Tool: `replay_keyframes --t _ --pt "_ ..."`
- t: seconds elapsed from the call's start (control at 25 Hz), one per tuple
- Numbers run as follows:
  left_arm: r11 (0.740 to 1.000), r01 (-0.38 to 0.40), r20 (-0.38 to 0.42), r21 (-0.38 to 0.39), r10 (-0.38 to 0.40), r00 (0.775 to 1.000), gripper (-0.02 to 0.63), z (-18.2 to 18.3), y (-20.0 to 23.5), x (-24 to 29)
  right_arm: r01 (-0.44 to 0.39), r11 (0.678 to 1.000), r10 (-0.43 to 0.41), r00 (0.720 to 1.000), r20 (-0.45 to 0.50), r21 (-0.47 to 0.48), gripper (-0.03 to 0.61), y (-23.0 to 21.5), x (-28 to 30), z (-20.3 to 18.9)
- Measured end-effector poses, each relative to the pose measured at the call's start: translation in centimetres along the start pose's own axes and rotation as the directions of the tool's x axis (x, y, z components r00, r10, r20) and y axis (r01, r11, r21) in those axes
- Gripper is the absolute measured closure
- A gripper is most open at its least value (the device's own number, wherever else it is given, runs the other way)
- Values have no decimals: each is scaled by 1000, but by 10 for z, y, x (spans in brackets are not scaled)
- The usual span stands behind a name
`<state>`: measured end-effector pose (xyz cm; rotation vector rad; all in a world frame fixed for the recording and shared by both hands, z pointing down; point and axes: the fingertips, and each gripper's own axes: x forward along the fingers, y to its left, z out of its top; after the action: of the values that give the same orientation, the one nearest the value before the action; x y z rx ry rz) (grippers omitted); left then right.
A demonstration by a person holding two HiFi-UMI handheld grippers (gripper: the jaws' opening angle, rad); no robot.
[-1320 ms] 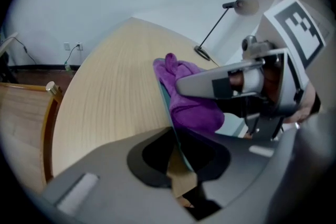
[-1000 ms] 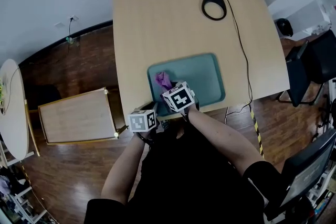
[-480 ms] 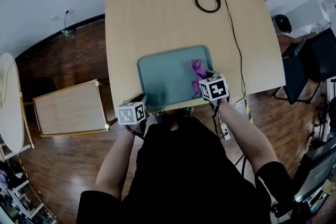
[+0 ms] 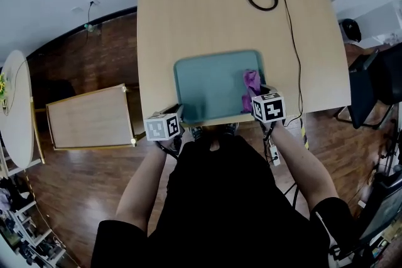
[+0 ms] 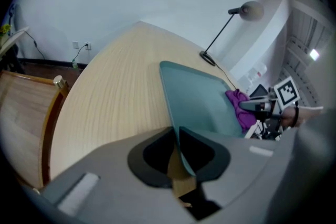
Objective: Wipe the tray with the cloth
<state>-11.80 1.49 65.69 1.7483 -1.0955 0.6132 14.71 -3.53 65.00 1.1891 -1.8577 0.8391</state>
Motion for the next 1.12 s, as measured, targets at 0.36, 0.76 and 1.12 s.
replay_keyframes --t 0.36,0.76,1.12 --pt "999 42 8 -35 -41 999 554 1 -2 -1 -185 972 183 983 -29 -146 492 147 20 13" --pt "980 95 33 -175 -91 995 563 3 -1 1 -309 951 309 951 -13 -29 493 246 41 25" --pt "991 54 44 -120 -49 998 563 3 2 -2 -217 969 221 975 24 -119 492 202 25 7"
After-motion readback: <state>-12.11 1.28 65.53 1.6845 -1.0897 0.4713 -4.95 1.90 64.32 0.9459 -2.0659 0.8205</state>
